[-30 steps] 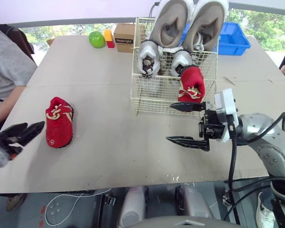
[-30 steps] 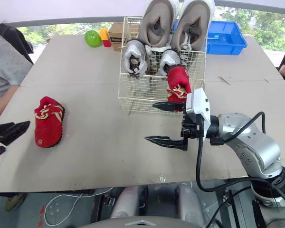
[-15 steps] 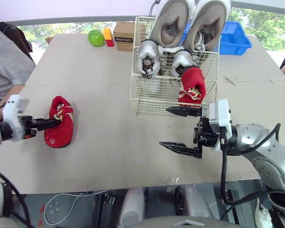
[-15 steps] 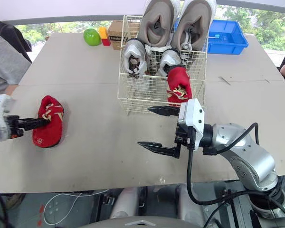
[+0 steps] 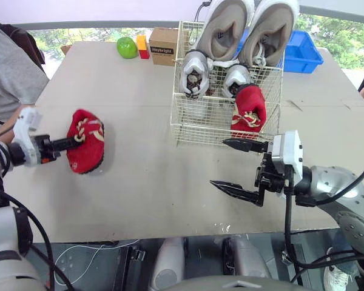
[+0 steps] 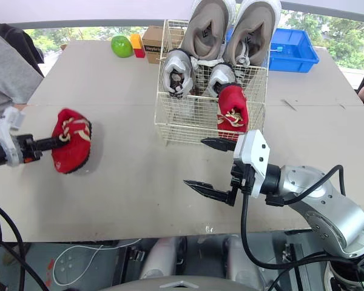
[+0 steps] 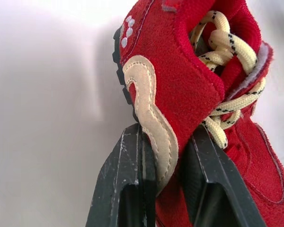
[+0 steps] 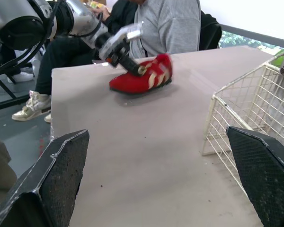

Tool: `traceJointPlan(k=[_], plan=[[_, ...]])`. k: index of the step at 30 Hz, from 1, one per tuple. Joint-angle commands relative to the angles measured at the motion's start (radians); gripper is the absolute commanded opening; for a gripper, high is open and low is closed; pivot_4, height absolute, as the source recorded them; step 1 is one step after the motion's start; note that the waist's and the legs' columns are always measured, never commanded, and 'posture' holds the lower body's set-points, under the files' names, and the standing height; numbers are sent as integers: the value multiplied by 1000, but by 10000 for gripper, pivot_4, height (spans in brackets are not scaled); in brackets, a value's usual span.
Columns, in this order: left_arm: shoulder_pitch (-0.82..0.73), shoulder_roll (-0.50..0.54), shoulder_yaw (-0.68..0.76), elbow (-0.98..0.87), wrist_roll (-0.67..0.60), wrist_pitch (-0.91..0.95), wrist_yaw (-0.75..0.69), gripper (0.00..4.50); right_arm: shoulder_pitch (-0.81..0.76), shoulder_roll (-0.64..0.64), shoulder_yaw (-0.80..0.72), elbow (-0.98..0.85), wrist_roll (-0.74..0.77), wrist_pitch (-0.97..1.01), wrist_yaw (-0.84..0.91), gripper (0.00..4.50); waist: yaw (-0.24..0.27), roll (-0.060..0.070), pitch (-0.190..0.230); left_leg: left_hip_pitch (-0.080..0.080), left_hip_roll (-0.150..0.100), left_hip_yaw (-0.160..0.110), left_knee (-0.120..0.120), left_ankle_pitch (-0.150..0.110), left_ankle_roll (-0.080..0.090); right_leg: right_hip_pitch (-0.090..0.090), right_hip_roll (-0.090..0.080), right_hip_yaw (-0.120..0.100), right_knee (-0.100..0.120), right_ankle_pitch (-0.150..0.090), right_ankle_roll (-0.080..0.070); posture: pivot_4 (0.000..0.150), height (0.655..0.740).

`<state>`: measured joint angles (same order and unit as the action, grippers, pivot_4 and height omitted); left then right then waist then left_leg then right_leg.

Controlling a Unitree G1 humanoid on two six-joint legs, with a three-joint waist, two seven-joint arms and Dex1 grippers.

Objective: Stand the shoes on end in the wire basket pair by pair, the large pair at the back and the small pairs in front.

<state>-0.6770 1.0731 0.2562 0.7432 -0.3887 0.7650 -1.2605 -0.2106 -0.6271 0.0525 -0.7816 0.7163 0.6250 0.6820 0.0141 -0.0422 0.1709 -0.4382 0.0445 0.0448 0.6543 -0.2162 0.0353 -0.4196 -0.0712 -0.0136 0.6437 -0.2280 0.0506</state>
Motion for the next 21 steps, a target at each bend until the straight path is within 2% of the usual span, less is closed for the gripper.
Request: traceJointPlan(k=[1, 2, 4, 5, 6, 8, 10, 12, 15, 21], plan=[[30, -149, 227, -596, -250, 188, 232, 4308, 10, -13, -36, 2, -19, -54, 26, 45000, 6, 0, 0, 0, -1, -1, 0, 0, 0, 1, -1, -1, 0, 1, 2, 1500, 7400], [21, -245, 265, -742, -291, 200, 353, 4308, 4, -10, -39, 8, -22, -58, 21, 45000, 7, 0, 0, 0, -1, -2, 0, 0, 0, 1, -2, -1, 0, 2, 4, 1500, 7400], [-26, -443, 271, -923, -296, 117, 570, 4308, -12, -9, -46, 16, -27, -57, 9, 45000, 4, 0, 0, 3, -4, -3, 1, 0, 0, 6, -3, -1, 0, 3, 5, 1500, 7400], [-45, -518, 250, -977, -286, 66, 638, 4308, -19, -10, -52, 17, -26, -54, 2, 45000, -11, 0, 0, 3, -3, -3, 1, 0, 0, 6, -3, -1, 0, 3, 5, 1500, 7400], [-52, -563, 222, -1006, -277, 13, 664, 4308, -25, -10, -57, 19, -24, -50, -3, 45000, -12, 5, 0, 6, -5, 1, 1, 0, 0, 6, 1, 3, 0, 3, 5, 1500, 7400], [-57, -644, 184, -1039, -249, -70, 713, 4308, -28, -19, -71, 18, -20, -46, -9, 45000, -11, 4, 0, 7, -5, 0, 1, 0, 0, 7, 3, 2, 2, 3, 5, 1500, 7400], [-5, -694, 77, -1048, -97, -308, 709, 4308, -7, -43, -114, 7, -12, -42, -15, 45000, -13, 4, 0, 8, -5, 2, 1, 0, 0, 7, 5, 3, 3, 3, 5, 1500, 7400], [31, -739, 31, -1041, -34, -439, 728, 4308, 10, -59, -146, -5, -1, -32, -24, 45000, -14, 8, -2, 8, -5, 3, 0, 0, 0, 7, 7, 3, 3, 3, 5, 1500, 7400], [113, -743, -84, -1021, 106, -702, 671, 4308, 36, -78, -189, -28, 14, -19, -48, 45000, -13, 8, -2, 7, -5, 4, 0, 0, 0, 7, 7, 3, 2, 3, 5, 1500, 7400], [237, -809, -128, -811, 296, -1175, 753, 4308, 82, -78, -218, -70, 8, -8, -112, 45000, 0, 9, -2, 7, -5, 4, 0, 0, 0, 7, 6, 4, 0, 3, 4, 1500, 7400]])
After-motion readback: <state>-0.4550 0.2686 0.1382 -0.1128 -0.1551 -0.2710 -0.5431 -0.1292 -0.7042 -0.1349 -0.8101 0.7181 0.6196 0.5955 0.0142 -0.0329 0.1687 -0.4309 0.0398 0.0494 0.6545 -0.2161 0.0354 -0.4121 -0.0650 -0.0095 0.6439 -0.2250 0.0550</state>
